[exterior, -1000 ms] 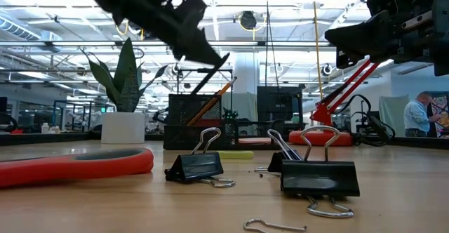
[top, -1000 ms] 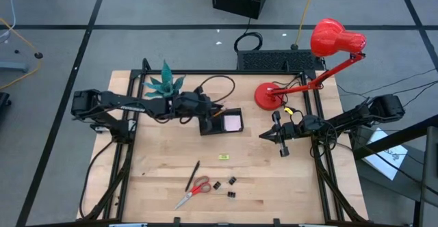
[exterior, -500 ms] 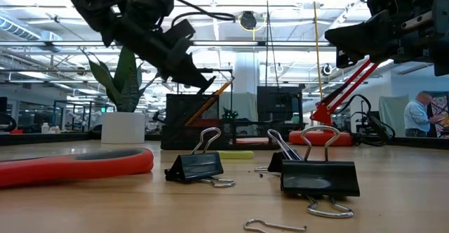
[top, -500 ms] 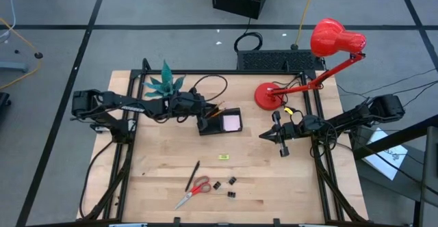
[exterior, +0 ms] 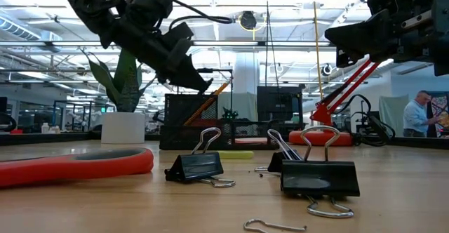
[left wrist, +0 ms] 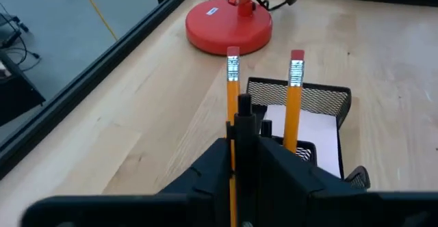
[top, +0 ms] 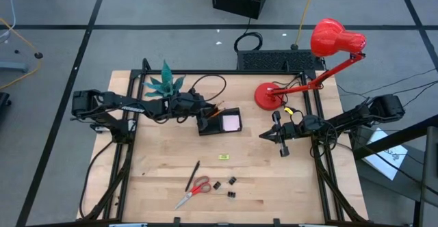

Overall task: Pick and place office supplies into organizer
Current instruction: Put the black pen into the black desk organizer

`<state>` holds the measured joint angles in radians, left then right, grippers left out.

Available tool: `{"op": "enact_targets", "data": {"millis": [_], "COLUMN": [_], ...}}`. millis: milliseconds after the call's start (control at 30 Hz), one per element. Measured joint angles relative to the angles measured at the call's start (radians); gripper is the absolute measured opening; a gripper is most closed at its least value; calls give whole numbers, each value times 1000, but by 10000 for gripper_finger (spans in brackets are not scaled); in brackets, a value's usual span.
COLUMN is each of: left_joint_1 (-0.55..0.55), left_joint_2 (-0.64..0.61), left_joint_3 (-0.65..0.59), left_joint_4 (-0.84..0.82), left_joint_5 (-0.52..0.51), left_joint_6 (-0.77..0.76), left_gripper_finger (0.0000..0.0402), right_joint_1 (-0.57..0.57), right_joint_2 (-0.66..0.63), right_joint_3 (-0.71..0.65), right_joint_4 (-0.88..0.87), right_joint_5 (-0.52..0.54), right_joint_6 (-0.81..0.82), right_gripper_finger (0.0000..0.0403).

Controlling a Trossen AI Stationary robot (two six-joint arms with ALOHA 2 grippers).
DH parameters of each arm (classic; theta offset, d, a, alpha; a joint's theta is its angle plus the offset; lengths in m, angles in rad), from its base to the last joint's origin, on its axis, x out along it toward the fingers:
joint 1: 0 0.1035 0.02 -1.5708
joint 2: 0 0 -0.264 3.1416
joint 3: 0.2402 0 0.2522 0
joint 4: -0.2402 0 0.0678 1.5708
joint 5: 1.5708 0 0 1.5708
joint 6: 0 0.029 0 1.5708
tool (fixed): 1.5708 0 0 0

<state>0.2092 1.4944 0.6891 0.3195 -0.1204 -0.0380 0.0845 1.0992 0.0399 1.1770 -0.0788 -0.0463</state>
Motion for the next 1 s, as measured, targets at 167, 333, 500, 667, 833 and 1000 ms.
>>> {"op": "enact_targets", "data": {"millis": [167,333,500,667,833,1000], "left_joint_1": [0,-8,-56,-141,-316,-486], "left_joint_2": [0,-4,-82,-169,-145,-92], "left_joint_3": [0,8,75,257,391,394], "left_joint_4": [0,28,-53,-518,-908,-937], "left_joint_5": [-1,-2,-19,-72,-144,-120], "left_joint_6": [3,34,48,-172,-424,-676], "left_gripper_finger": [141,159,161,161,140,107], "right_joint_1": [0,0,0,0,0,0], "right_joint_2": [0,0,0,0,0,0], "right_joint_3": [0,0,0,0,0,0], "right_joint_4": [0,0,0,-7,-8,-7], "right_joint_5": [0,0,0,0,0,0], "right_joint_6": [0,-2,-2,-2,-3,-2], "right_gripper_finger": [4,4,4,4,4,4]}}
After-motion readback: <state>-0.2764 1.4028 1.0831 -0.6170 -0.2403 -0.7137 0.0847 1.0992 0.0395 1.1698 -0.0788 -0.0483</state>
